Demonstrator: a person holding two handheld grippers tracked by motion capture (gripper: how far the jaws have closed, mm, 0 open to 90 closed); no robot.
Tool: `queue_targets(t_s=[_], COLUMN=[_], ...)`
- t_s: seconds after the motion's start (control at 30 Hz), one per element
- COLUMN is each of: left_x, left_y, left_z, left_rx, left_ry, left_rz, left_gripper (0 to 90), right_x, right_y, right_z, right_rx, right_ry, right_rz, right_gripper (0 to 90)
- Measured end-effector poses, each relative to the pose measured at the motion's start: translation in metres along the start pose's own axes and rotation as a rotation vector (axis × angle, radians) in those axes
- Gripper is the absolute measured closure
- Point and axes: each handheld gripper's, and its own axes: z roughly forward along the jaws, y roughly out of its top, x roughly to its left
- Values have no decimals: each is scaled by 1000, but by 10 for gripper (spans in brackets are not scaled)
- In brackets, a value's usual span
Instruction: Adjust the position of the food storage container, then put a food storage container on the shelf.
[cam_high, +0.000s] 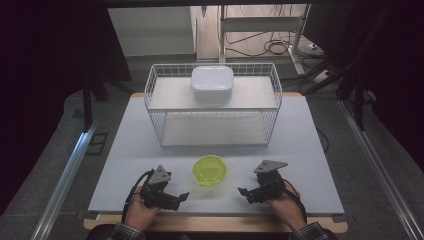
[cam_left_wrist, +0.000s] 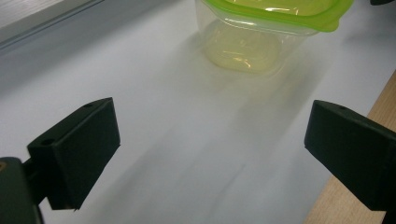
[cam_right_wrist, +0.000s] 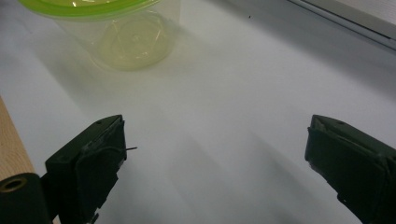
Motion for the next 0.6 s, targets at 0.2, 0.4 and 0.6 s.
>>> queue_targets(t_s=[0.2,0.4,0.6], left_x=[2,5,5], left_y=[-5,-7,-8], left_z=[-3,-3,-2], left_rx=[-18,-23,-25], left_ry=[-3,0,13], left_rz=[-4,-11,0], left_gripper=[10,7,8], right_x=[0,-1,0], right_y=[0,1,7], right_z=[1,0,2], right_rx=[1,-22,-37], right_ry=[0,-5,17], right_rz=[7,4,2], right_gripper=[40,27,30])
